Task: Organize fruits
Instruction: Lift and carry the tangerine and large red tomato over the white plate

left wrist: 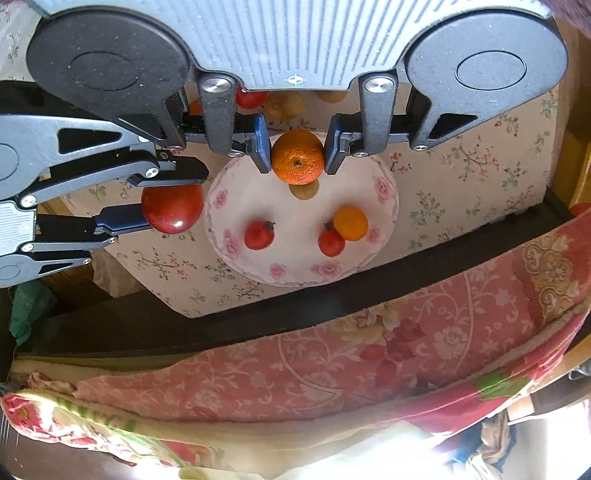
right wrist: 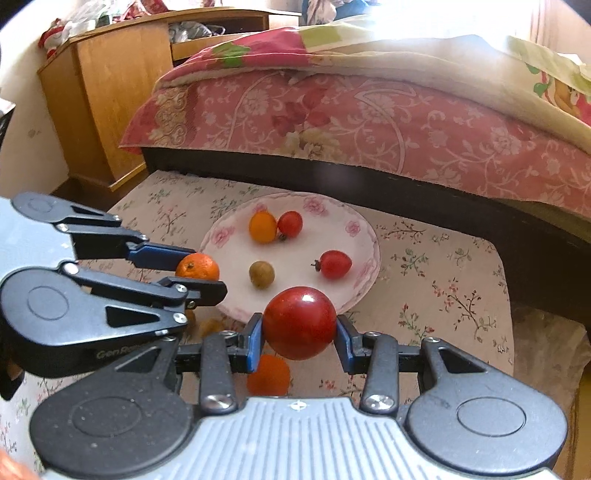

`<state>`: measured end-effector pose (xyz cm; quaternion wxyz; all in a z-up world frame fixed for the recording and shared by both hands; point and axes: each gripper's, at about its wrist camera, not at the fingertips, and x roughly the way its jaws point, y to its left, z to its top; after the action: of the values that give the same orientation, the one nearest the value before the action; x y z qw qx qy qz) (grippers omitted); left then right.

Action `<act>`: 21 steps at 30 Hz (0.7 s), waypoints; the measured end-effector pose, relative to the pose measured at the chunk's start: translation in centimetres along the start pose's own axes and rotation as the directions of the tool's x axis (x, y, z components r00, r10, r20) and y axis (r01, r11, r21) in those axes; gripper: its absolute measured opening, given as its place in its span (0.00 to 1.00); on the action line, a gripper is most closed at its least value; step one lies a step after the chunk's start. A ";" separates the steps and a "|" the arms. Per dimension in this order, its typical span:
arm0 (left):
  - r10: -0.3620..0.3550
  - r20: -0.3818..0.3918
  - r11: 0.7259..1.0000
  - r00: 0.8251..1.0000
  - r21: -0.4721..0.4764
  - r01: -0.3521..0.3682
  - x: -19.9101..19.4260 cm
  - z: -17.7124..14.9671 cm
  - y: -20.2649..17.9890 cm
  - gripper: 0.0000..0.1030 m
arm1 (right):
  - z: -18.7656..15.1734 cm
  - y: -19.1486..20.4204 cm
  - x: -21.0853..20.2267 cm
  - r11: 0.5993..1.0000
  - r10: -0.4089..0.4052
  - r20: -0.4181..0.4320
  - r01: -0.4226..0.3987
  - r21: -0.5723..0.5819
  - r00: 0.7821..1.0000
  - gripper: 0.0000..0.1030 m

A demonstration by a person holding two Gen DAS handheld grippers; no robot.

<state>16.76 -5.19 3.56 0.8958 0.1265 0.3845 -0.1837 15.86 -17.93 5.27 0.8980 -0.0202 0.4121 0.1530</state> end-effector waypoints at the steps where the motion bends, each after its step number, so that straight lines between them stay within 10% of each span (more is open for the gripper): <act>1: 0.002 0.000 1.000 1.000 -0.003 -0.002 0.1 0.1 0.1 0.37 | 0.1 -0.1 0.2 1.000 -0.001 0.000 0.001 0.005 1.000 0.42; 21: 0.022 -0.037 0.999 0.999 -0.047 -0.023 3.1 0.8 1.7 0.36 | 1.5 -0.3 3.6 0.999 -0.033 -0.007 0.033 -0.012 0.999 0.42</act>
<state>19.98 -4.70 1.99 0.8933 0.1129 0.4038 -0.1621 19.20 -17.07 3.55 0.8987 -0.0330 0.4141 0.1405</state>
